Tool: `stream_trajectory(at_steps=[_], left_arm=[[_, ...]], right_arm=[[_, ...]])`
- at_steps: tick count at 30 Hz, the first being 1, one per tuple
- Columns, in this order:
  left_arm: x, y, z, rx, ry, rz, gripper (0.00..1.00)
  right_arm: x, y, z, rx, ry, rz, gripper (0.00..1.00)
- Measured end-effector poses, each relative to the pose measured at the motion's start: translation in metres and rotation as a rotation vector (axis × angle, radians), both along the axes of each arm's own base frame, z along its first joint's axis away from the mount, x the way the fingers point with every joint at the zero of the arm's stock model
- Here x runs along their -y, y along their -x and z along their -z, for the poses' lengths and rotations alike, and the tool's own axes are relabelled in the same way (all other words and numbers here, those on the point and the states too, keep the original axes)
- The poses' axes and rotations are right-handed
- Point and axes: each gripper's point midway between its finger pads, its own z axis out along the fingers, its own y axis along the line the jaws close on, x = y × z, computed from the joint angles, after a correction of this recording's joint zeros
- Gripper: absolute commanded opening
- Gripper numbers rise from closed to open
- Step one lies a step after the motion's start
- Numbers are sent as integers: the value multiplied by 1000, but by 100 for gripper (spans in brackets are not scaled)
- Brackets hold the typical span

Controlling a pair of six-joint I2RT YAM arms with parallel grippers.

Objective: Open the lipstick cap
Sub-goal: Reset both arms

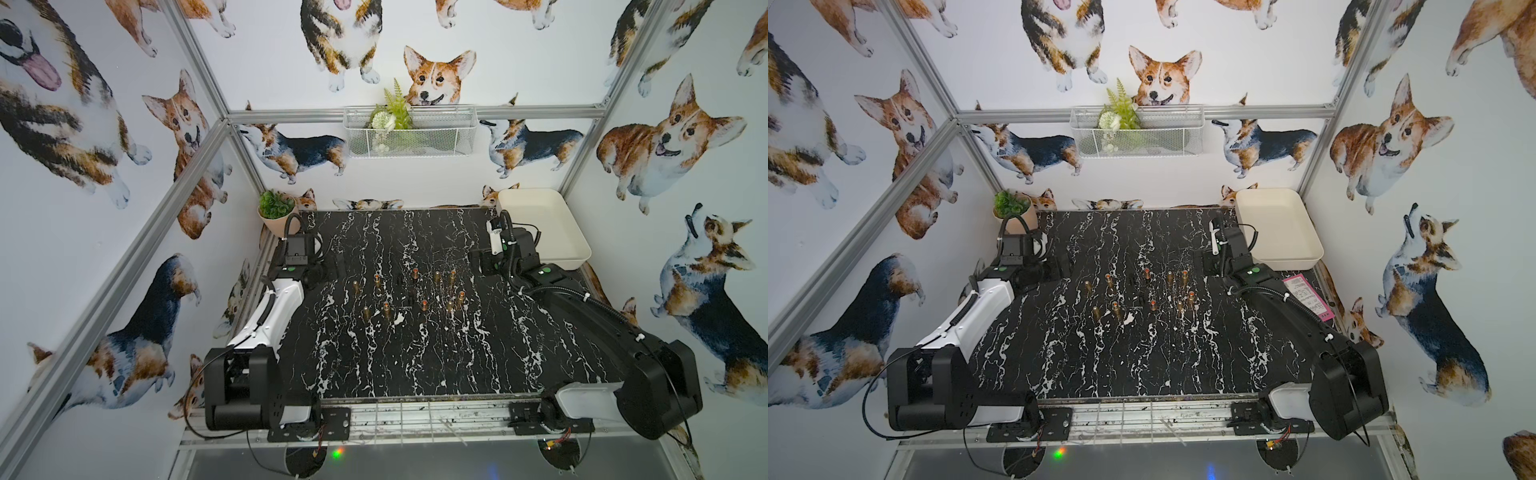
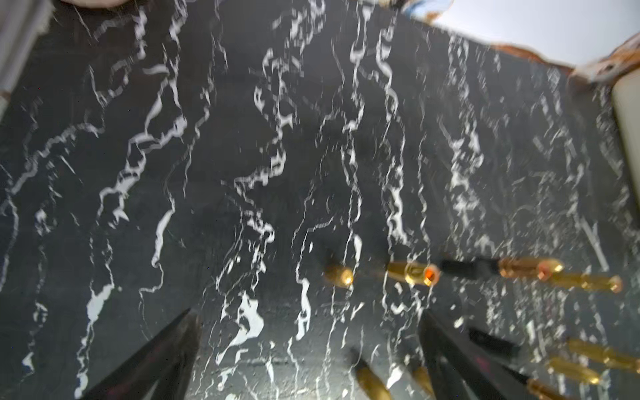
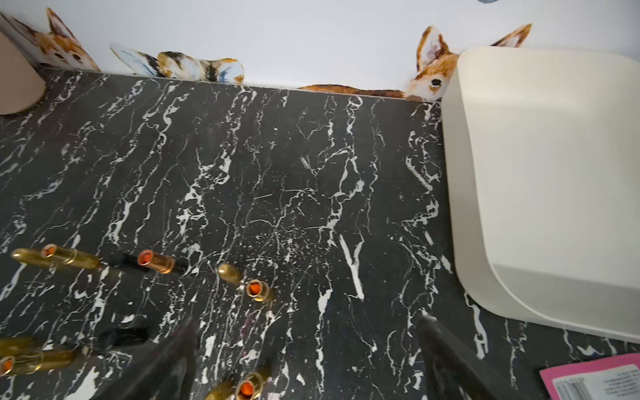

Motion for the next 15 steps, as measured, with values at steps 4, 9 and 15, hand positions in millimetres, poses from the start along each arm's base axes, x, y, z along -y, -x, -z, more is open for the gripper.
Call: stream_trajectory(at_steps=[4, 9, 15], left_arm=[[-24, 11, 29, 66, -83, -19, 100], [-31, -1, 62, 134, -123, -21, 100], [-38, -23, 63, 260, -151, -44, 100]], right_arm=[[40, 1, 12, 55, -7, 86, 100], [80, 7, 41, 85, -7, 177, 100], [100, 18, 70, 117, 37, 205, 100]])
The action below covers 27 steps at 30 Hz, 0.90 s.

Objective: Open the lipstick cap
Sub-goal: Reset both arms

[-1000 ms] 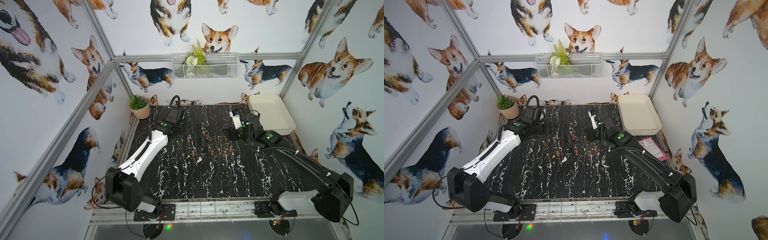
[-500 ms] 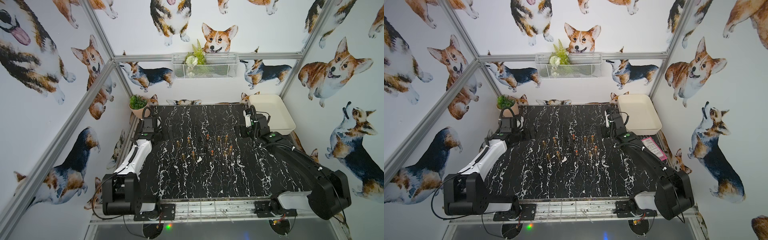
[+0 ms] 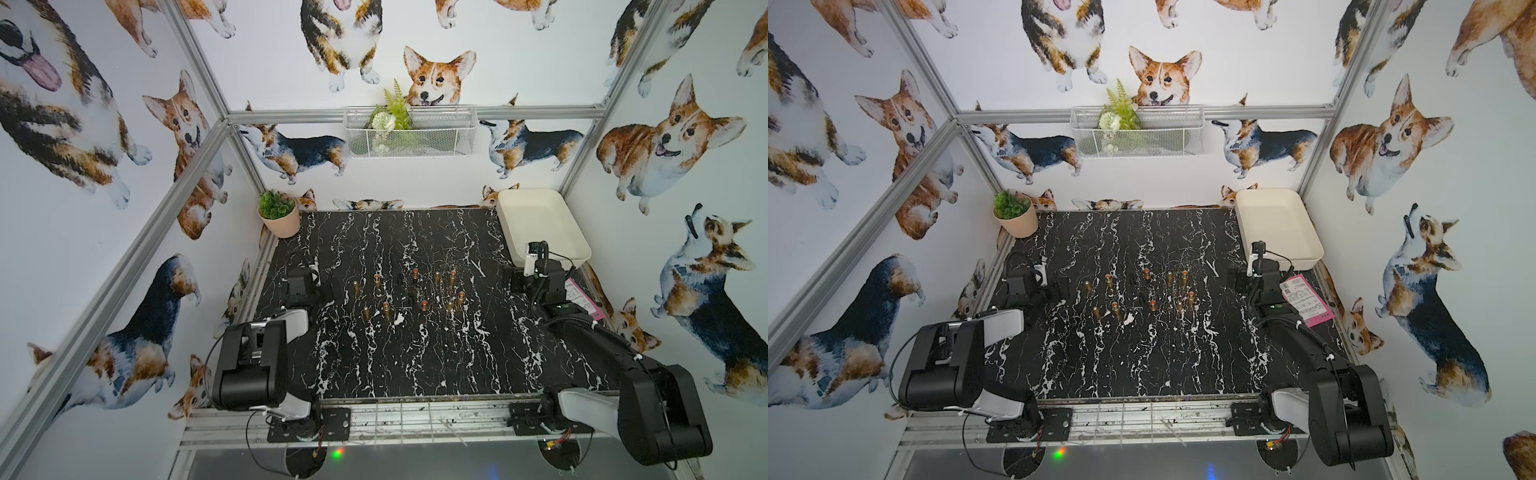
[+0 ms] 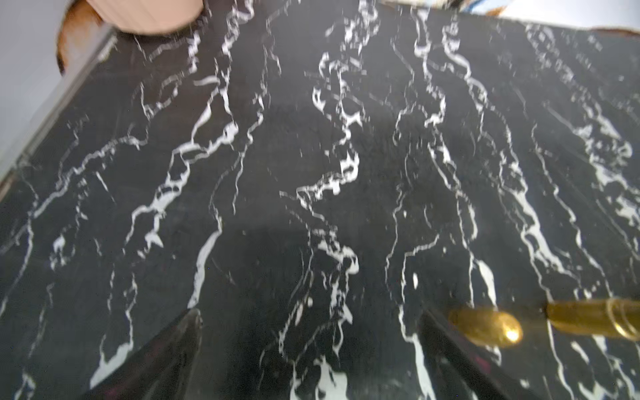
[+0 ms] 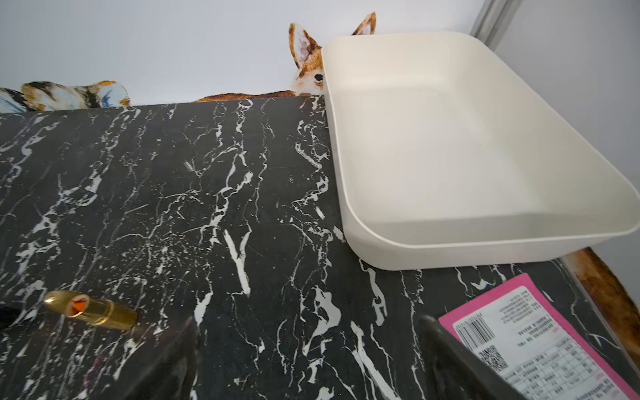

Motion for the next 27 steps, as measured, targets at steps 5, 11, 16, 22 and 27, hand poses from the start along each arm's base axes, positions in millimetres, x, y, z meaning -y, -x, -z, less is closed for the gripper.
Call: stream_trajectory(at_steps=[5, 11, 16, 22, 27], left_arm=[[4, -3, -8, 70, -13, 16, 100], [20, -5, -10, 116, -50, 68, 100], [21, 5, 3, 124, -86, 61, 100], [20, 0, -6, 168, -97, 54, 100], [21, -2, -8, 181, -106, 53, 100]], right_arm=[[18, 4, 17, 22, 43, 37, 100], [35, -6, 7, 62, 18, 58, 100], [31, 13, 58, 17, -1, 33, 100], [28, 5, 75, 7, -10, 13, 100], [28, -8, 57, 69, -17, 9, 100]])
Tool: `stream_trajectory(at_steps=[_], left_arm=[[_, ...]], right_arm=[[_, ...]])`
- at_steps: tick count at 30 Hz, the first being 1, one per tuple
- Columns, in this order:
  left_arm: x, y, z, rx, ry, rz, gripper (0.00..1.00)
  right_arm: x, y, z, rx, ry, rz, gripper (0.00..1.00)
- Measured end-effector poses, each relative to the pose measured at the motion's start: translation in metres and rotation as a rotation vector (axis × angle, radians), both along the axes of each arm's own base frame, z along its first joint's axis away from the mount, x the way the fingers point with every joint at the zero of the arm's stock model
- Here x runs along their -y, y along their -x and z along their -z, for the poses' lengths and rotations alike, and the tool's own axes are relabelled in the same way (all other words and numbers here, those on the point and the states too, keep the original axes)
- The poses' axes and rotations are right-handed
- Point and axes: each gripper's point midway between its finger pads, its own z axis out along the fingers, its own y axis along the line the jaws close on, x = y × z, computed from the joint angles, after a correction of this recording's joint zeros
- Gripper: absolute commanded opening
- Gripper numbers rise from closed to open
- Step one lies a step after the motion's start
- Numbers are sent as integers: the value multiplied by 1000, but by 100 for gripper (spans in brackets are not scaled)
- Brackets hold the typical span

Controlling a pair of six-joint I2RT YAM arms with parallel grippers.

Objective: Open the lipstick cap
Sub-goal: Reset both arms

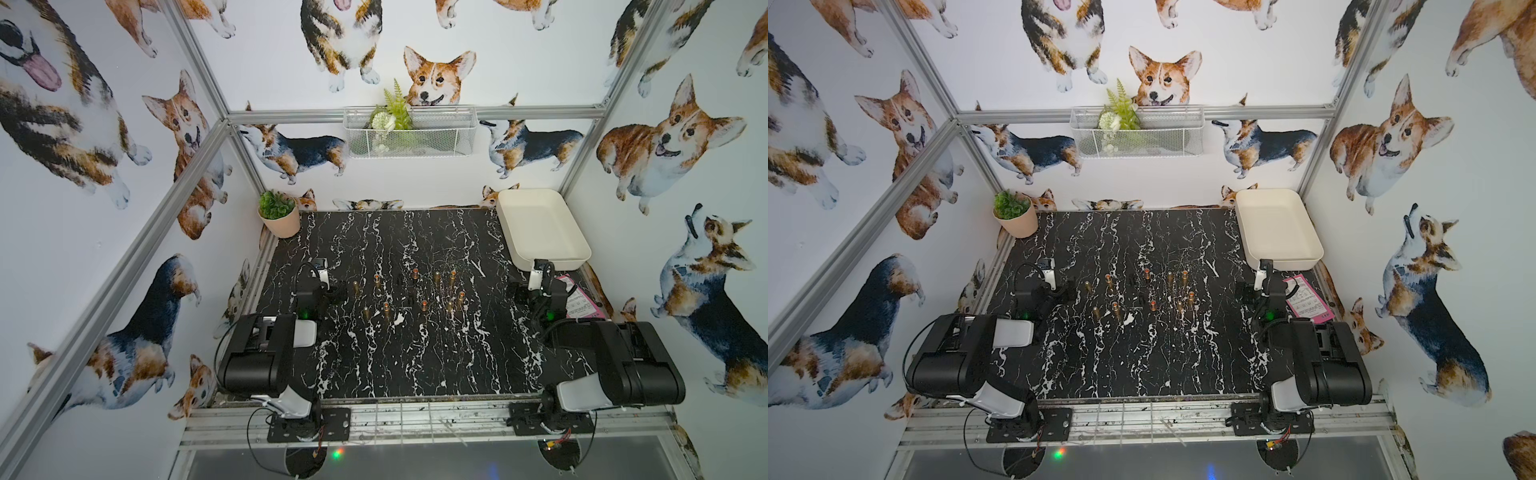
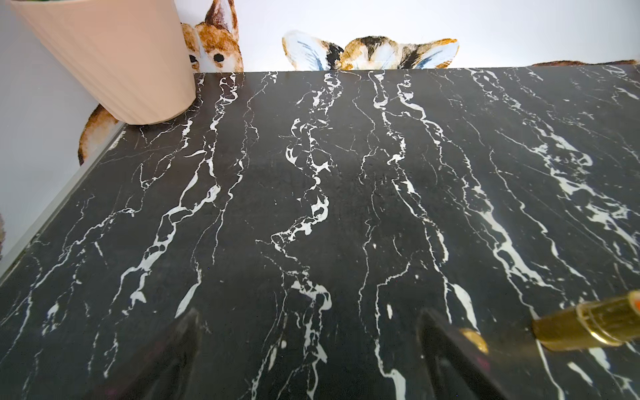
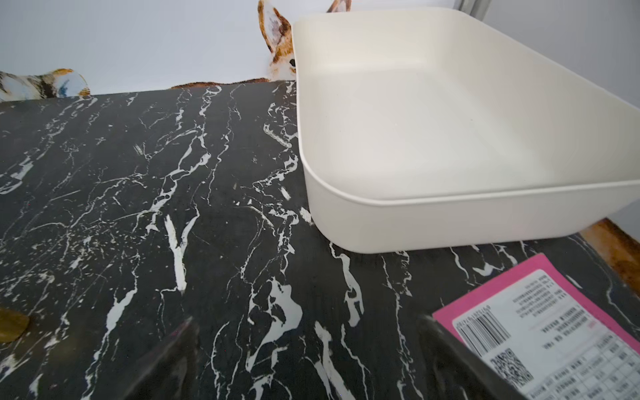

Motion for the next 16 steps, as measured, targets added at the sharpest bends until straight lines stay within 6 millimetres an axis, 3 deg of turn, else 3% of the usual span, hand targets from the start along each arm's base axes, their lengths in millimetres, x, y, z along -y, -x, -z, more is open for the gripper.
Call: stream_trajectory(at_steps=[16], left_arm=[[1, -4, -3, 10, -22, -14, 100]], right_arm=[[0, -1, -1, 1, -1, 0, 100]])
